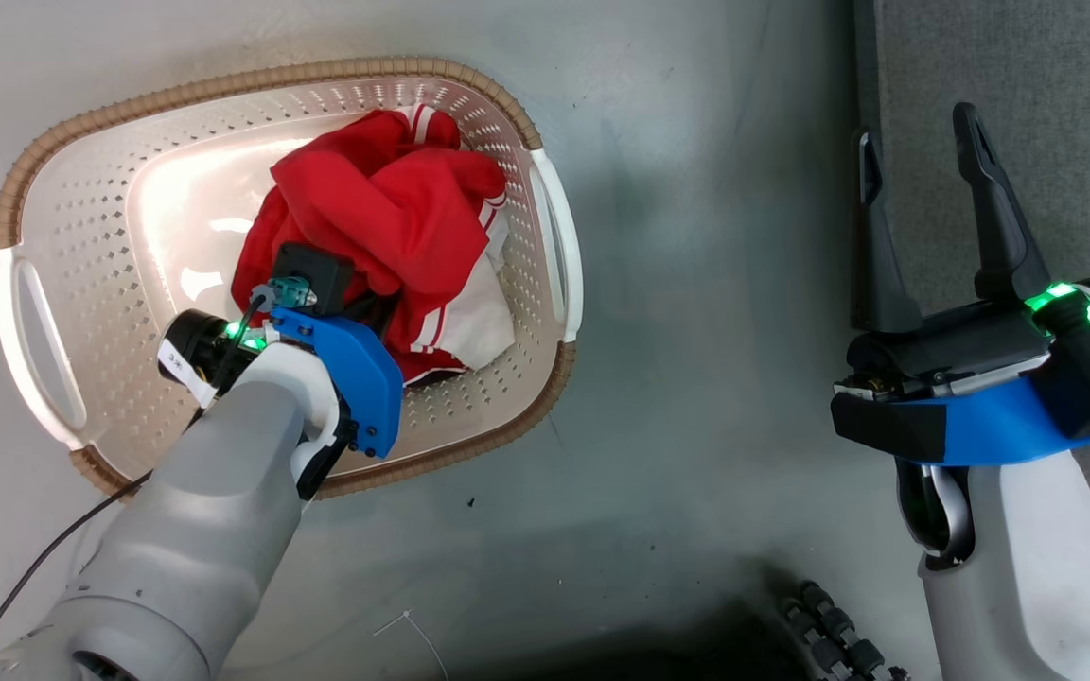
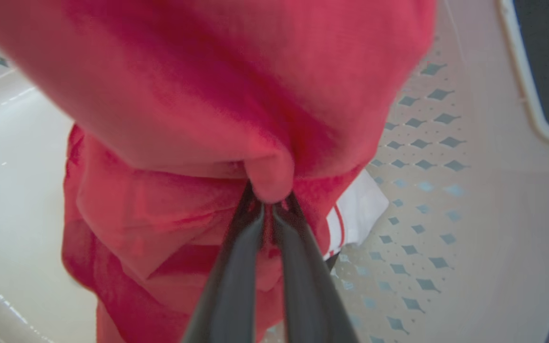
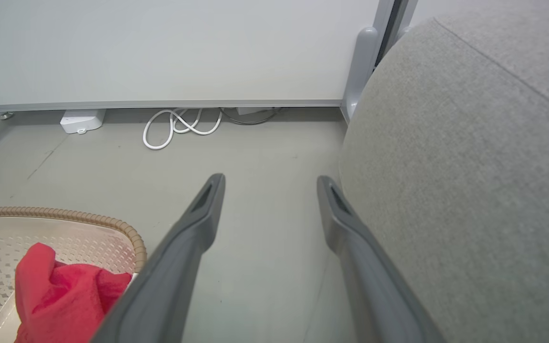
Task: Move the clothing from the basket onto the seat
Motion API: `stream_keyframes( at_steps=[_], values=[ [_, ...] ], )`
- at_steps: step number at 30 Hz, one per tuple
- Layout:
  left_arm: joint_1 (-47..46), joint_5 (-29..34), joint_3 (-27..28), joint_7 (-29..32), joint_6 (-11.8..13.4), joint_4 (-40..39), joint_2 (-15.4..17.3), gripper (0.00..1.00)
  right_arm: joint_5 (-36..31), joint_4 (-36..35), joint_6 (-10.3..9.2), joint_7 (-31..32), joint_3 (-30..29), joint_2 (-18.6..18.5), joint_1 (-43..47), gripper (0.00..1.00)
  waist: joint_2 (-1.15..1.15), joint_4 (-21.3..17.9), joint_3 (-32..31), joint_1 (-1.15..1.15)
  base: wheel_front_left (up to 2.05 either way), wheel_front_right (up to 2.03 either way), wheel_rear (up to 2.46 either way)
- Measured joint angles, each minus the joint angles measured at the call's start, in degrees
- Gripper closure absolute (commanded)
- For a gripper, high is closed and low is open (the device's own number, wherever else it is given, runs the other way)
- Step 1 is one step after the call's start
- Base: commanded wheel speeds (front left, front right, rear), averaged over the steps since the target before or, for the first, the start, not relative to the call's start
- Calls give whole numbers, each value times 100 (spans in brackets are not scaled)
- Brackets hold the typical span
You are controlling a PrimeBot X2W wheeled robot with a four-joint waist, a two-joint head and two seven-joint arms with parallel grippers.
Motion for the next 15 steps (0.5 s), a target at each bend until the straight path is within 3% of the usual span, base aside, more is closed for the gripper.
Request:
stream_keyframes(
  at_steps=[15],
  values=[
    [62,-425,-543,-338,0,-168,35,100,43,159,0,0,-21,7,-19,0,0,112,-344,0,0,0,0]
  ],
)
